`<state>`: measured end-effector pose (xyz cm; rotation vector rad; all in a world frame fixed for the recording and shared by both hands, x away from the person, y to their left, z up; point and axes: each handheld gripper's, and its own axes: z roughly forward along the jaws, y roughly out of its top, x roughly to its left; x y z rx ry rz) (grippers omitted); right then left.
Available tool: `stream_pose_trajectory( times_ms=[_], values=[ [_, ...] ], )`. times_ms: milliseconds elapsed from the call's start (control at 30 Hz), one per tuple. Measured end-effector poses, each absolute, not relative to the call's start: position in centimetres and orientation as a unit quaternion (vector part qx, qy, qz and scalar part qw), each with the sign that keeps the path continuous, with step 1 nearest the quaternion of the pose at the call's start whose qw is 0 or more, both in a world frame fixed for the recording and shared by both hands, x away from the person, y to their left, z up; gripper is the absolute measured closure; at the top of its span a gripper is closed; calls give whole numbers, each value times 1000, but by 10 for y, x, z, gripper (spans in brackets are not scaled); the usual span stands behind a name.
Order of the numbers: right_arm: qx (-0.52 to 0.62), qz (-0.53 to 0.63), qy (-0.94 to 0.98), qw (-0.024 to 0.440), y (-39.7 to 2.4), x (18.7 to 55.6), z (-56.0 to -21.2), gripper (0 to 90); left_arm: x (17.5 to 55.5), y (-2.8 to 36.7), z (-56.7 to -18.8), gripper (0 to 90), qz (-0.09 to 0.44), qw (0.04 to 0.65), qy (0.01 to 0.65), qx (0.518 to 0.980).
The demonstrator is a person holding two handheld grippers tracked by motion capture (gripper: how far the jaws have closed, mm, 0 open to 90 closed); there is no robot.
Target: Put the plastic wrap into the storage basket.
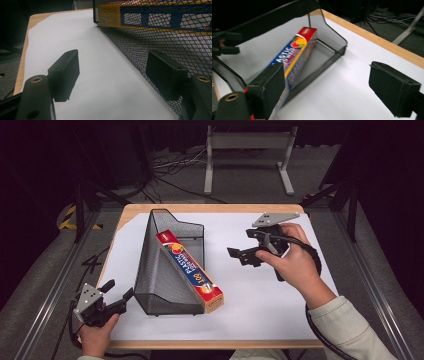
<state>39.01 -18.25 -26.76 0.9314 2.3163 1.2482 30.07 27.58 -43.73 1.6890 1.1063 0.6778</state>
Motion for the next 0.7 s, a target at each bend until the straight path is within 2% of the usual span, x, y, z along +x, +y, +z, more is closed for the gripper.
stream_pose_trajectory(
  times_ms=[467, 700],
  values=[
    [374, 439, 793, 197, -286, 391, -311, 127, 301, 276, -439, 257, 274, 486, 457, 692],
    [396, 452, 777, 190, -326, 393, -337, 115, 302, 276, -441, 239, 276, 486, 457, 692]
  ],
)
